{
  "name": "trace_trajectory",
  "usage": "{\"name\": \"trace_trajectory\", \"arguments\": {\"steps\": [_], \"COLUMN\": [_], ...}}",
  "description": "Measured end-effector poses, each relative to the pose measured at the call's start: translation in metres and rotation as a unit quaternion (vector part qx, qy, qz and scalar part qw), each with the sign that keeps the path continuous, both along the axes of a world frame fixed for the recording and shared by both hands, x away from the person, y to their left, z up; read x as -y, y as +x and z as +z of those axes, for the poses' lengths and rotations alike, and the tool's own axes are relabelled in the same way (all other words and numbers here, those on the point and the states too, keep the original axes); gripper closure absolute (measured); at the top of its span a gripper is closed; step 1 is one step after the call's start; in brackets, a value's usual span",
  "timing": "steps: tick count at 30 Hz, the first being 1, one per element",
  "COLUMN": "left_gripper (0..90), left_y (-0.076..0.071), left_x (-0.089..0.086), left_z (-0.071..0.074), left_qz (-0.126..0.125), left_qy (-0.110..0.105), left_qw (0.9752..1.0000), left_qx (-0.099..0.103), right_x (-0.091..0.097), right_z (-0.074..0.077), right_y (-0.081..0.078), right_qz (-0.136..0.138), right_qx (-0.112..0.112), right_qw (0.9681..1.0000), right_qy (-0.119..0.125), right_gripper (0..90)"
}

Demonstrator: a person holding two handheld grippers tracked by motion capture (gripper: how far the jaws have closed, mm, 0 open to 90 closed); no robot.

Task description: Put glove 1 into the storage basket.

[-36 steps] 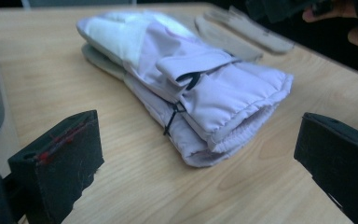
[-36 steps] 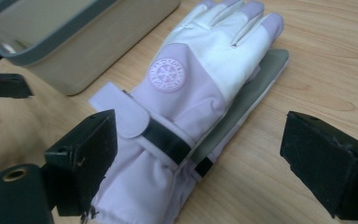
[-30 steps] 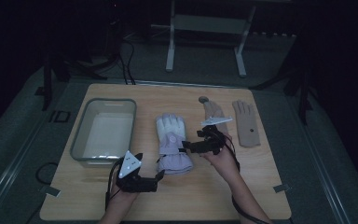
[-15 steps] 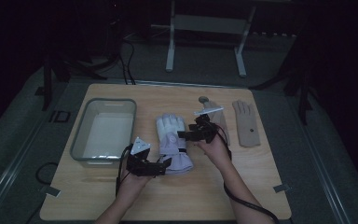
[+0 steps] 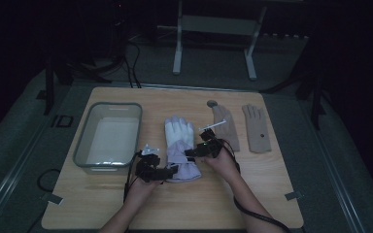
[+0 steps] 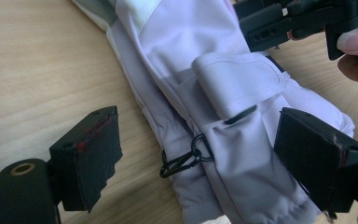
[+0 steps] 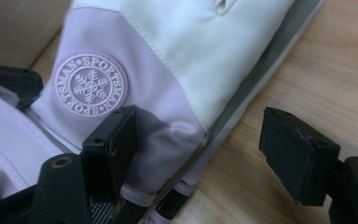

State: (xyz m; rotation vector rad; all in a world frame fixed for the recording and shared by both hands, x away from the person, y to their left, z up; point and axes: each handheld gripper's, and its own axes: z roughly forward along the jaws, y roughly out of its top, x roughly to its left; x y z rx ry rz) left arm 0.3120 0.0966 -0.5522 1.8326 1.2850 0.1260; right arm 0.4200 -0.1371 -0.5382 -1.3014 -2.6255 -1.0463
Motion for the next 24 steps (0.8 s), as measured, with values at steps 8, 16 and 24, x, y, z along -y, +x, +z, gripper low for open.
{"name": "trace_trajectory", "arguments": {"steps": [8,16,24], "left_gripper": [18.7,43.1,67.9], "left_y": [0.011,0.011,0.004], "left_x": [-0.001,0.0,0.003], "left_z": [-0.014,-0.016,-0.009], "left_qz": [-0.016,-0.049,-0.048], "left_qy": [-0.015,-0.024,-0.005], "left_qw": [0.9991,0.9975,0.9986], "left_qx": [-0.036,-0.044,-0.021], "right_x": [-0.003,-0.01,-0.013], "right_z": [-0.009,-0.003,0.003], "right_y": [0.003,-0.006,-0.015], "right_qz": [0.013,0.018,0.001], "right_qx": [-0.027,-0.006,0.023], "right_qw": [0.9994,0.9998,0.9997], "right_qy": [0.017,-0.001,-0.007], "right_gripper": [44.3,65.4,78.1]}}
